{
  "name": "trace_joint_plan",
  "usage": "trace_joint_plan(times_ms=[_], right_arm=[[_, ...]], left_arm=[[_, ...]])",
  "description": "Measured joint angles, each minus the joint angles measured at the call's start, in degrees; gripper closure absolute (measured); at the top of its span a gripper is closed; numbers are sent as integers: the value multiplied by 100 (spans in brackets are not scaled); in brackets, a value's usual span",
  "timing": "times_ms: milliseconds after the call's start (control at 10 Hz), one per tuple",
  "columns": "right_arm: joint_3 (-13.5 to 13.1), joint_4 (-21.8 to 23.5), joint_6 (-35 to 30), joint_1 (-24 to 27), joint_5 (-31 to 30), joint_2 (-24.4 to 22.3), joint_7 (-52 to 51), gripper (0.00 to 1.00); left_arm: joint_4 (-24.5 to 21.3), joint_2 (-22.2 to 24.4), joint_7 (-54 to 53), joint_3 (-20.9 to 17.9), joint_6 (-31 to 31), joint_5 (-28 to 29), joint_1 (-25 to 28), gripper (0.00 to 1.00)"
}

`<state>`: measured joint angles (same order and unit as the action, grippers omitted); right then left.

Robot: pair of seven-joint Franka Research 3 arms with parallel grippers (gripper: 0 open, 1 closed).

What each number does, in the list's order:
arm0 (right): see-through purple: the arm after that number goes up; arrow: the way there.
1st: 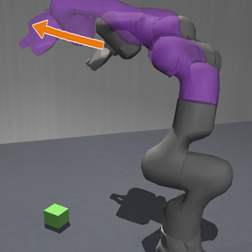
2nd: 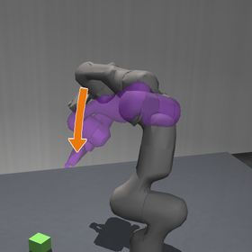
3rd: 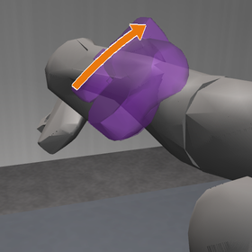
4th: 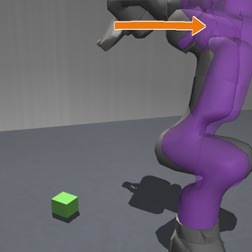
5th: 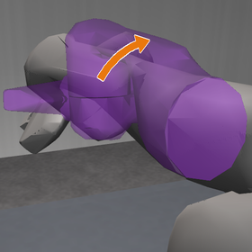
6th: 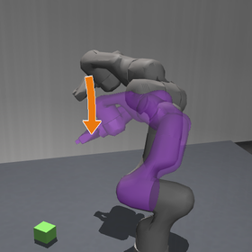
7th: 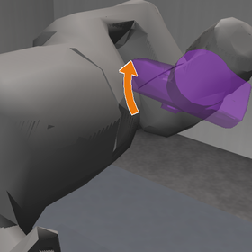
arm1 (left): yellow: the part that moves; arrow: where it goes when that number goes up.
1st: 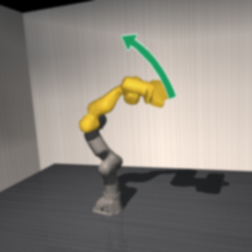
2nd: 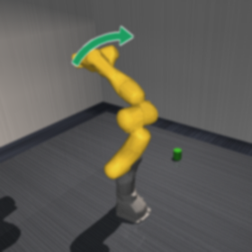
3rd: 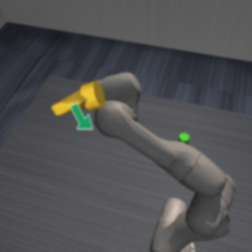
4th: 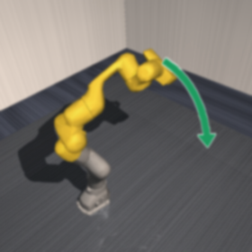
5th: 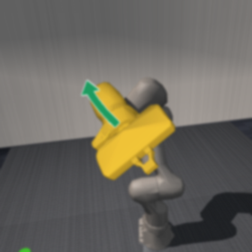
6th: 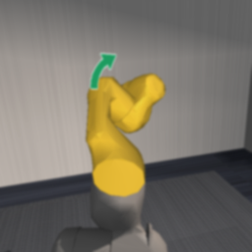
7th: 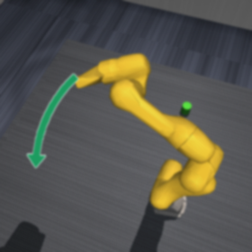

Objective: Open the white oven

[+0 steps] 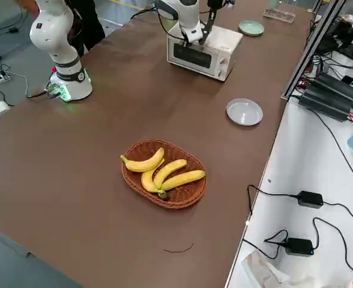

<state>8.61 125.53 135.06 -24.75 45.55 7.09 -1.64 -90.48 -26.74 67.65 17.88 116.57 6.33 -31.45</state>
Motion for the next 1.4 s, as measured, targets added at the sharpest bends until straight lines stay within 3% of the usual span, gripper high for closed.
trace_joint_plan(times_ms=[900, 1400], right_arm=[[56, 123, 235, 1, 57, -25, -77, 97], [41, 505, 307, 260, 55, -221, -717, 97]], left_arm=[[0, 1, 87, 0, 11, 0, -1, 99], [0, 1, 87, 0, 12, 0, -1, 99]])
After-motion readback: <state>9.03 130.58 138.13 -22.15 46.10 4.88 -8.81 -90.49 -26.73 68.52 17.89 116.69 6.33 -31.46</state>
